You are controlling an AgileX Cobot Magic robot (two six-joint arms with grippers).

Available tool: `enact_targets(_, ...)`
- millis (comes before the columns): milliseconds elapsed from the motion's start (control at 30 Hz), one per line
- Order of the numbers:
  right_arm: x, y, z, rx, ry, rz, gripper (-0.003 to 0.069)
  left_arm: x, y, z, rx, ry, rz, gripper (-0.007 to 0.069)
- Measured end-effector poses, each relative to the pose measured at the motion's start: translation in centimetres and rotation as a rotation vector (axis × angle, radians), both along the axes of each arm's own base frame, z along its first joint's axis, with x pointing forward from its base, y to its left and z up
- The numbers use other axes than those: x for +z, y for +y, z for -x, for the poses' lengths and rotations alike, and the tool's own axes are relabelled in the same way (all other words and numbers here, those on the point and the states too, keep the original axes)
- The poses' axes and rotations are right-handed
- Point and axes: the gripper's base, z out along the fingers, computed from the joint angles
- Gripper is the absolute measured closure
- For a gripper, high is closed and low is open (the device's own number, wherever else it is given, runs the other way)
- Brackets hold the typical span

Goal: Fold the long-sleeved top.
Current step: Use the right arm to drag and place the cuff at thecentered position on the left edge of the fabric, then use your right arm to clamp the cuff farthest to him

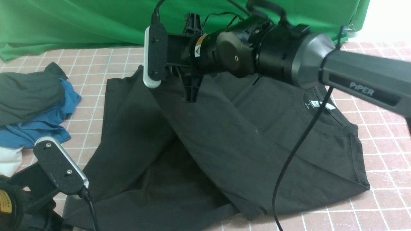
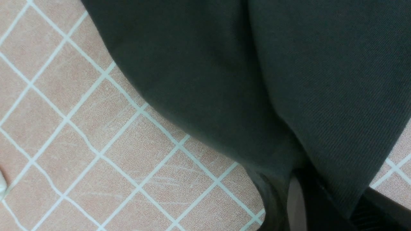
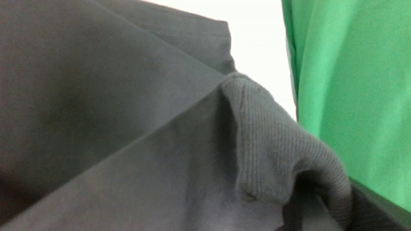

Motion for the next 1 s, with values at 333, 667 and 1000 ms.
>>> enact_targets(333,5.4,-5.2,2.5,-0.323,0.318,-0.126,0.0106,0.0,0.0,0.0,0.0,0.0,0.0,0.0592)
enact_targets(667,1.8,-20.6,11.6,-1.072,0.797,-0.186,0.0226,-0.1,0.0,0.0,0.0,0.002,-0.001,0.0592)
enact_targets(1000,-8.0,-29.0,15.1,-1.553,0.986,-0.466,0.0013,0.0,-0.1,-0.1,0.001,-0.01,0.009,0.0592)
